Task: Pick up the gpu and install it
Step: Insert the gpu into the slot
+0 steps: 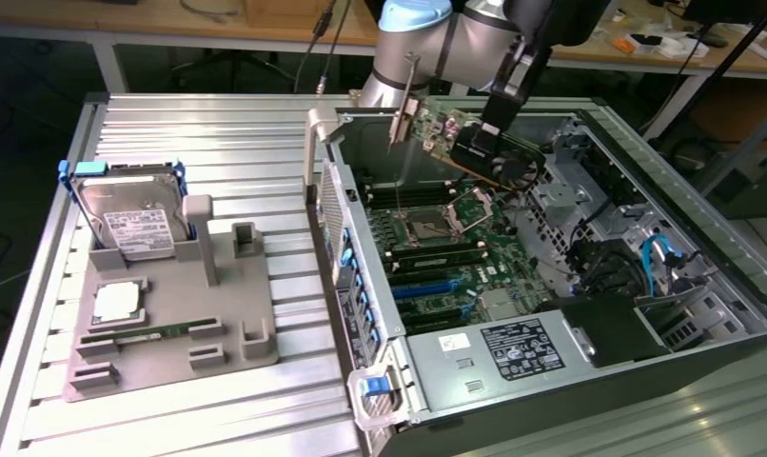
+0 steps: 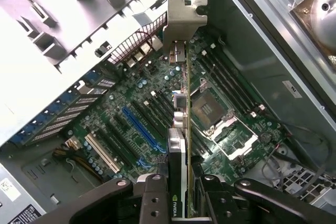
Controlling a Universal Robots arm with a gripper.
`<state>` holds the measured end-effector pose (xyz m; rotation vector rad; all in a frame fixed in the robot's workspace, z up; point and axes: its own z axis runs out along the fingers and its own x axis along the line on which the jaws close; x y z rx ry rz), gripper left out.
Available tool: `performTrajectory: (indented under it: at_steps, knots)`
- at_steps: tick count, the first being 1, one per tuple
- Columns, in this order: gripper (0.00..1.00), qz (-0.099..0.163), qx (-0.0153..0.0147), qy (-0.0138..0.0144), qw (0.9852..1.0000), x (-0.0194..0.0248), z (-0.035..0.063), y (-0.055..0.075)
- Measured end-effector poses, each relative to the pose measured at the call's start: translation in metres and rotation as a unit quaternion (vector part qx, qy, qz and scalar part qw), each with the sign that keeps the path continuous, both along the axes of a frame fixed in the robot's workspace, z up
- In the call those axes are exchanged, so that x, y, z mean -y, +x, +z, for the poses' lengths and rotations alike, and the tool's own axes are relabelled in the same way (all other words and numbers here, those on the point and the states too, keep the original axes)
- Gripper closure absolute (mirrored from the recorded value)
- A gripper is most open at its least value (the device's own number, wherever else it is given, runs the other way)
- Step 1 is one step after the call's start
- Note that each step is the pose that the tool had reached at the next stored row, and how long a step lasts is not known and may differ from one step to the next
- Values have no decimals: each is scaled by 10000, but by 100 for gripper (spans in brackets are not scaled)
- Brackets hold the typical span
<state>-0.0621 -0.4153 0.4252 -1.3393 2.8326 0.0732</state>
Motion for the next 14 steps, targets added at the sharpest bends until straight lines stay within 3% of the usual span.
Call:
performTrajectory:
  at_steps: [14]
  knots:
    - [73,395,0,0,9992,-4,-1,3]
